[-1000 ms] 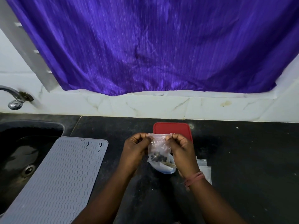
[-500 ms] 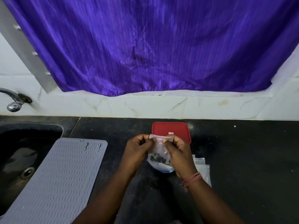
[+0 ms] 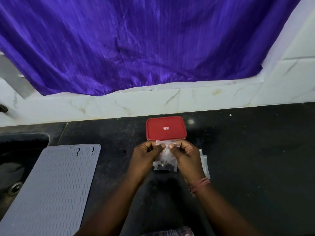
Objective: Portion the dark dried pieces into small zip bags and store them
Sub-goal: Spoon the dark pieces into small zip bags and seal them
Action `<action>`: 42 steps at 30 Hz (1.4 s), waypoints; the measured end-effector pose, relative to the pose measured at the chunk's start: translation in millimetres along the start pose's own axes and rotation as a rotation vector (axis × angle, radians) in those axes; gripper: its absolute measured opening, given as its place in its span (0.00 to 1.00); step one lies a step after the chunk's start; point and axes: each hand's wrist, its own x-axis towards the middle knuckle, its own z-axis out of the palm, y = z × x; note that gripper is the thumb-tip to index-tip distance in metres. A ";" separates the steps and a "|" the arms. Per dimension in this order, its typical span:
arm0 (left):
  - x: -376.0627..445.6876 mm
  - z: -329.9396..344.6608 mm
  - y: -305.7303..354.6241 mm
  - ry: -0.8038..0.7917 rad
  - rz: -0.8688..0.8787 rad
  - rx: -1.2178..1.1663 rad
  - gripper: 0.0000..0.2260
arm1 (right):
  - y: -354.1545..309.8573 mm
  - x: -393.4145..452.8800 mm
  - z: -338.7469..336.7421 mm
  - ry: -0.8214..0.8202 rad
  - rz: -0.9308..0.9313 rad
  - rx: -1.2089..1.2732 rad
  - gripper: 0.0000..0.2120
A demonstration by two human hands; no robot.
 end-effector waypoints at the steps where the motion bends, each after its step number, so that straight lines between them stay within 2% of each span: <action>1: 1.2 3.2 -2.8 0.019 -0.009 0.005 0.05 | 1.9 -0.8 -4.7 0.027 0.011 0.000 0.04; 5: 4.2 21.9 -15.6 0.060 -0.080 -0.008 0.03 | 7.2 -7.9 -28.4 0.087 0.093 0.049 0.02; 9: 4.7 49.2 -23.3 0.030 -0.243 -0.133 0.04 | 22.8 -12.2 -47.9 0.133 0.175 0.116 0.03; 14: 6.4 86.5 -49.0 -0.030 -0.352 -0.145 0.06 | 48.8 -7.6 -77.0 0.326 0.263 0.129 0.04; 18: 5.0 111.5 -63.7 -0.098 -0.469 -0.044 0.08 | 78.3 8.9 -98.5 0.443 0.329 0.016 0.10; 21: 6.3 113.9 -64.0 -0.087 -0.492 0.088 0.06 | 94.2 24.8 -105.8 0.400 0.331 -0.146 0.10; 23: 9.9 106.2 -62.4 0.005 -0.447 0.209 0.06 | 102.3 33.6 -107.1 0.370 0.320 -0.254 0.07; 27: 14.6 80.4 -54.4 0.323 -0.249 0.241 0.11 | 117.4 40.7 -102.4 0.380 0.338 -0.367 0.05; 30: 19.4 56.2 -53.8 0.627 -0.186 0.353 0.08 | 115.4 37.6 -90.6 0.386 0.216 -0.576 0.12; 32: 26.9 41.3 -66.2 0.706 -0.212 0.368 0.16 | 108.8 31.6 -79.6 0.373 0.083 -0.768 0.18; 35: 31.6 26.7 -84.3 0.624 -0.401 0.318 0.29 | 102.5 24.2 -58.5 0.295 -0.118 -0.879 0.17; 38: 36.8 20.2 -102.7 0.484 -0.502 0.220 0.34 | 100.6 22.0 -35.7 0.065 -0.236 -0.913 0.12; 40: 36.0 19.2 -106.3 0.447 -0.536 0.170 0.24 | 102.6 22.4 -21.2 -0.061 -0.183 -0.966 0.11; 42: 33.1 18.5 -104.6 0.451 -0.542 0.117 0.15 | 102.8 21.9 -12.3 -0.099 -0.061 -0.956 0.10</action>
